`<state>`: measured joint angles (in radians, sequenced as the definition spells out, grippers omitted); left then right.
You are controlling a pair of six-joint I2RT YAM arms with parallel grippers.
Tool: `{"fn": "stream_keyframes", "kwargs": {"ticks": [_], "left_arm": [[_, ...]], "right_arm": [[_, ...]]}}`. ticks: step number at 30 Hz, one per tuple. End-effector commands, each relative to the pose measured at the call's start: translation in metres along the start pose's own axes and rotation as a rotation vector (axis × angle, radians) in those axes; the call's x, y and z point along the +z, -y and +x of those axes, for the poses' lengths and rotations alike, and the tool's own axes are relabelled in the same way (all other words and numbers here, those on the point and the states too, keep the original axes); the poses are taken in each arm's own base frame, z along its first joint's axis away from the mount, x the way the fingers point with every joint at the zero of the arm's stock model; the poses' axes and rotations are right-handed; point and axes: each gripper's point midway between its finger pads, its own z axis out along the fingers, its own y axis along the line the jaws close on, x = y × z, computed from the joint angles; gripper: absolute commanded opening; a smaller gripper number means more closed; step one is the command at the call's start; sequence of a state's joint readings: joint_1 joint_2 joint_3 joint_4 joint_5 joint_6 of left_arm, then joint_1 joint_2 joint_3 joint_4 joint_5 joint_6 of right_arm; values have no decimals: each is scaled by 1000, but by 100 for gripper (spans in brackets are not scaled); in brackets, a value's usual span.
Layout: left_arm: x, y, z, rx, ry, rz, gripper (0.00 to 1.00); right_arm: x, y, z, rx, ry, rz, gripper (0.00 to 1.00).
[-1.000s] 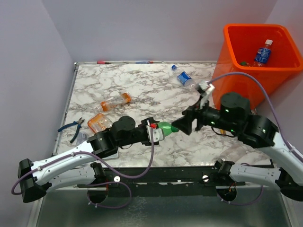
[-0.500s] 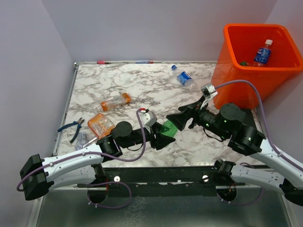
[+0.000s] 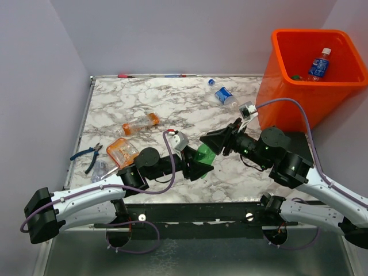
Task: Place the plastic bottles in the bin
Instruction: Pick up the plastic bottle at the center of the board, then place the plastic bottle in the trash bin.
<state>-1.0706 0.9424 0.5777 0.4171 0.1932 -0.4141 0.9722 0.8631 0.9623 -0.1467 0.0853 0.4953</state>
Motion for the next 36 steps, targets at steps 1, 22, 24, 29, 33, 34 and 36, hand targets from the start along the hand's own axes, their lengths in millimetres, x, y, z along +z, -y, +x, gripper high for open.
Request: {"fn": "stream_keyframes", "kwargs": {"ticks": [1, 22, 24, 29, 33, 34, 36], "left_arm": [[-1, 4, -27, -4, 86, -9, 37], [-12, -8, -46, 32, 172, -97, 99], [-16, -15, -49, 40, 194, -133, 99], [-35, -33, -62, 72, 267, -250, 99], [-60, -57, -71, 149, 269, -420, 99], [-69, -66, -73, 169, 267, -482, 99], [-88, -82, -76, 219, 262, -598, 99]], "right_arm": [[2, -5, 1, 9, 7, -26, 41], [-7, -3, -4, -3, -7, 1, 0], [-11, -2, -13, -22, 9, 16, 0], [-24, -2, -43, -87, 61, 56, 0], [-45, 3, -92, -219, 118, 165, 0], [-53, 8, -109, -258, 133, 219, 0], [-72, 15, -143, -331, 175, 325, 0]]}}
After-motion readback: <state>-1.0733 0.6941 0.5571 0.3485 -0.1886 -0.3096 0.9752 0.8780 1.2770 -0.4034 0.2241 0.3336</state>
